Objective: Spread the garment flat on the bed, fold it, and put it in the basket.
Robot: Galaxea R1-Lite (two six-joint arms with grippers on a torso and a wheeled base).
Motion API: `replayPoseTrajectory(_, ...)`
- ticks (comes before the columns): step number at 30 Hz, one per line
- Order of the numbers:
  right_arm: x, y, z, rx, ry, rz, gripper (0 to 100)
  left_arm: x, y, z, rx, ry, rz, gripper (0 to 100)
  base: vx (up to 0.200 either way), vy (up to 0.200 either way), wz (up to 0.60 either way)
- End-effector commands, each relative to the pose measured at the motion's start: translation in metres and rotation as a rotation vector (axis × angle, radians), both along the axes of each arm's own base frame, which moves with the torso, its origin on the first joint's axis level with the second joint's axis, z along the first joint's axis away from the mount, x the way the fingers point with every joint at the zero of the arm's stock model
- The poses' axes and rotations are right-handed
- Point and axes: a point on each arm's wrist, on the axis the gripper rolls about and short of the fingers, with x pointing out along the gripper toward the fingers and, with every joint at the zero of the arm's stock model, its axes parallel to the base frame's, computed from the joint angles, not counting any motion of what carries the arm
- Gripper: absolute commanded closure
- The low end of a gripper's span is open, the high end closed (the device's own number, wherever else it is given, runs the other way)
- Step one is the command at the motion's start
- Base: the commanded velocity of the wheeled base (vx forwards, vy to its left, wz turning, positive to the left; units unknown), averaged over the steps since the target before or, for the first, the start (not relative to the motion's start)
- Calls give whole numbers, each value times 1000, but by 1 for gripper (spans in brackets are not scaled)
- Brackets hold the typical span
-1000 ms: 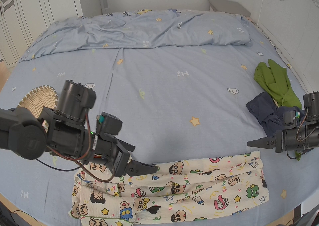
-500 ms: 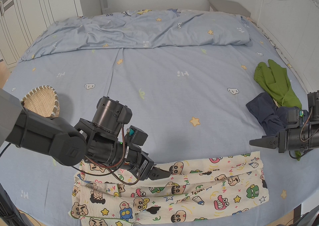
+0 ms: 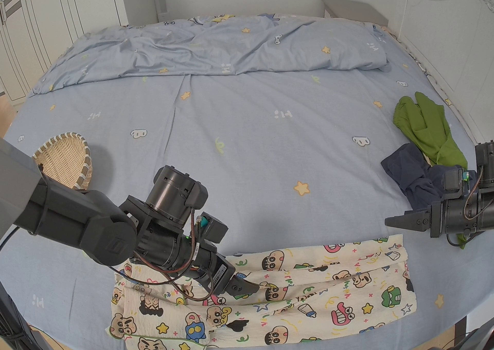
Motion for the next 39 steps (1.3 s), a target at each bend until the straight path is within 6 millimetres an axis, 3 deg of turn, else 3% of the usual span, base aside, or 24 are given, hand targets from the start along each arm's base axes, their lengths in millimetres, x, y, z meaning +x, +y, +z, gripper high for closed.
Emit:
replayPoseTrajectory(1, 0, 2, -1, 0, 4, 8, 0, -5, 2, 0, 4, 8, -2, 0, 0, 0, 0)
replayPoseTrajectory(11, 0, 3, -1, -1, 4, 13, 0, -20, 6, 0, 9, 23, -17, 0, 0, 0, 0)
replayPoseTrajectory(18, 1, 3, -1, -1, -3, 10, 0, -43, 3, -12, 48, 68, -76, 0, 0, 0, 0)
replayPoseTrajectory(27, 0, 3, -3, -17, 5, -1, 0, -54, 5, -16, 67, 82, -102, 0, 0, 0, 0)
replayPoseTrajectory(39, -3, 29, -27, -117, 158, 68, 0, -60, 3, -18, 74, 88, -126, 0, 0, 0, 0)
